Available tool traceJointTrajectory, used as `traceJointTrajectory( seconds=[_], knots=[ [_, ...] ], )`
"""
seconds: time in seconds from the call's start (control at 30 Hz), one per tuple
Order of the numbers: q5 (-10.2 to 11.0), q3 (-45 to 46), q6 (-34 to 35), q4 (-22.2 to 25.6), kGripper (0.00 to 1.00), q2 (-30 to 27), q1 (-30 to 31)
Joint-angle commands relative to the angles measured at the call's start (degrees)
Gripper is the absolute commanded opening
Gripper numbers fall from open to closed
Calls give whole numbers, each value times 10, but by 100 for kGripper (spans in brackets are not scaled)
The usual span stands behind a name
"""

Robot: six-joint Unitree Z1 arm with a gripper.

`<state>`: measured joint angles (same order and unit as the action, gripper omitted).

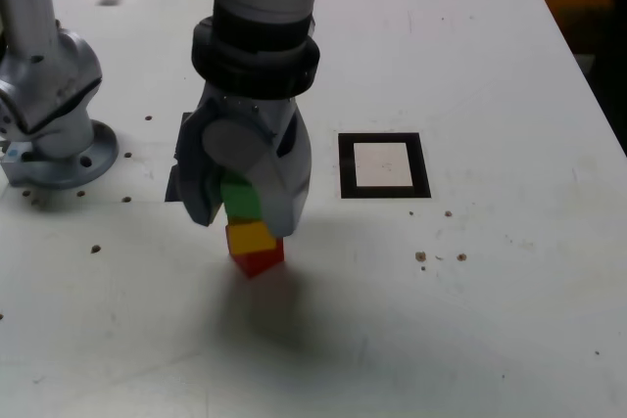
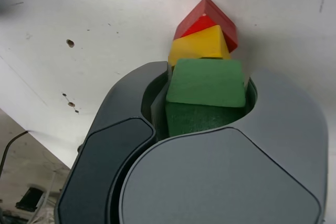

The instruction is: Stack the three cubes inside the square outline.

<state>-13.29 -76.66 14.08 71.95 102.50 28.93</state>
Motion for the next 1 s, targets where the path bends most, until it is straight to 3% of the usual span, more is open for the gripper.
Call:
traceJointTrajectory(
  seconds=[0.0,0.1,0.37,0.47,0.73,0.97],
  knots=[
    [6,-9,0,8,34,-2,-1],
    [24,-27,2,23,33,-7,-1],
    [116,-74,2,67,33,-20,-14],
    [138,-64,-4,69,33,-21,-28],
    [154,6,-18,34,36,-9,-89],
    [154,31,-43,-4,37,8,-207]
  ],
)
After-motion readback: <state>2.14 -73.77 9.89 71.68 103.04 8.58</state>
